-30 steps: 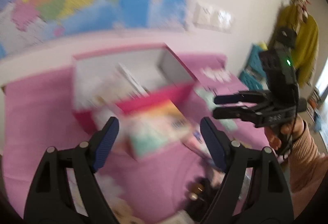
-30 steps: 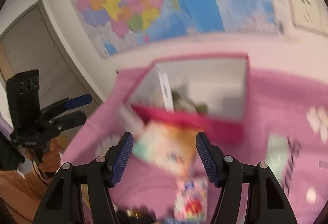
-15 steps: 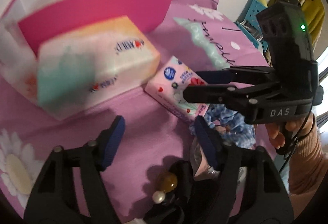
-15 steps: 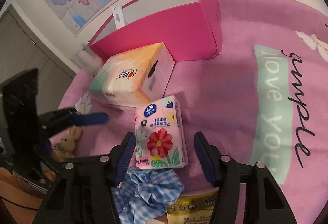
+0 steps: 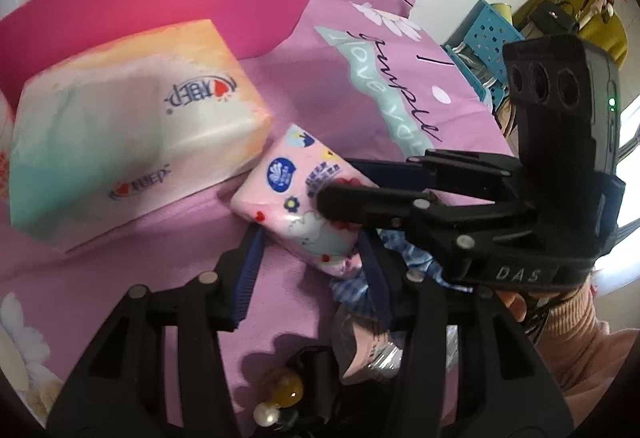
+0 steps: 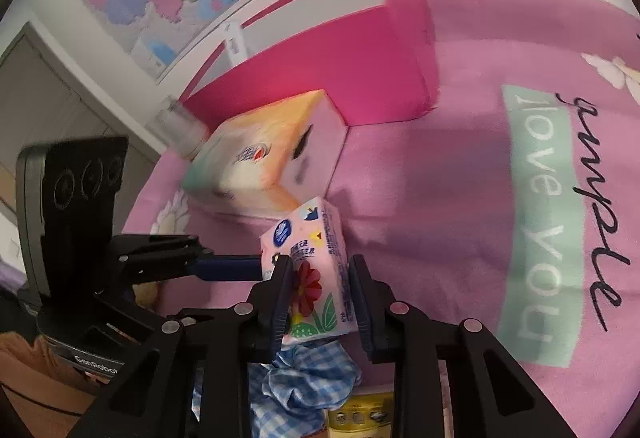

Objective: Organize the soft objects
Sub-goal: 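Grasp the floral tissue pack with the right tool, then drop the floral tissue pack into the pink box with the right tool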

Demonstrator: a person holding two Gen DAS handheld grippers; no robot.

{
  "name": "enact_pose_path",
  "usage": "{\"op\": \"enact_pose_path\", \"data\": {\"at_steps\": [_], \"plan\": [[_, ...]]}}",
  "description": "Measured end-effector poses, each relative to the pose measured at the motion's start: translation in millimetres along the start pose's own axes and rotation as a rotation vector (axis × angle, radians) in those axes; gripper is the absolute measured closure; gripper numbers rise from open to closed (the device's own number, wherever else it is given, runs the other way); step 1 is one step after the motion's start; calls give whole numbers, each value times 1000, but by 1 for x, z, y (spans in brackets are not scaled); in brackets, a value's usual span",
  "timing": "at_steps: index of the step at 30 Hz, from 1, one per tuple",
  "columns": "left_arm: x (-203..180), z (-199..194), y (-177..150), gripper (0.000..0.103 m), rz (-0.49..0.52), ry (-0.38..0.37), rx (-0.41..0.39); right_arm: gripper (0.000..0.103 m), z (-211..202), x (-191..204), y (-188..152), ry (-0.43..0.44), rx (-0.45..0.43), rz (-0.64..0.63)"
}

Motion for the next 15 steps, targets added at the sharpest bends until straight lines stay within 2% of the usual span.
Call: {"op": "enact_pose_path", "data": {"at_steps": [2,5,15], "plan": [[-2,-3,-1,53,0,-8,0,74,0,3,1,-25,-1,-15],[-8,-8,1,54,14,-6,-16,75,-4,6,1,-15,-22,-17],[-34,-55,24,54,99,10,-139,75,-42,21,28,-43,-130,-65]]}}
Point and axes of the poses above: each gripper's, at about its wrist camera, not at the fingertips, and z roughly the way its jaws point, x to its left, y to its top, the point moved 5 cm from there along z, roughly the way its jaws point, and after that the axes turned 13 degrees about -z, right-handed, at the moved point
